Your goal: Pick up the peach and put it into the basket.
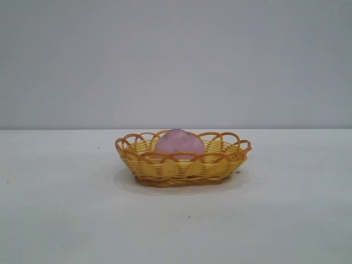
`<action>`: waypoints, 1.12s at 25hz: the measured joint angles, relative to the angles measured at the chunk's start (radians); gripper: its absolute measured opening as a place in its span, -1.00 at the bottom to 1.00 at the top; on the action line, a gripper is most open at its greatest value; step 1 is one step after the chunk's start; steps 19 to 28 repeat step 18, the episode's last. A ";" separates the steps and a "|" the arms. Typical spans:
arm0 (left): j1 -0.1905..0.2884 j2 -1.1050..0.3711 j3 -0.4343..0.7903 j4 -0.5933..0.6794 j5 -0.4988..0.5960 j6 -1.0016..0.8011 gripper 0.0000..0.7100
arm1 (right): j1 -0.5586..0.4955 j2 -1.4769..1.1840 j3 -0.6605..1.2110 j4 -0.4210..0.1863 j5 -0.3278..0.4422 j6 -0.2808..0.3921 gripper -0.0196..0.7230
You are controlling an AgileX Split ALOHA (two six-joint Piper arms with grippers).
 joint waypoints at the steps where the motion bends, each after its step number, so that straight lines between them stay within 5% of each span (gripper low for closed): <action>1: 0.000 0.000 0.000 0.000 0.000 0.000 0.40 | -0.010 0.000 0.000 0.000 0.000 0.000 0.18; 28: 0.000 0.000 0.000 0.000 0.000 0.000 0.40 | -0.017 0.000 0.000 0.002 0.000 -0.002 0.18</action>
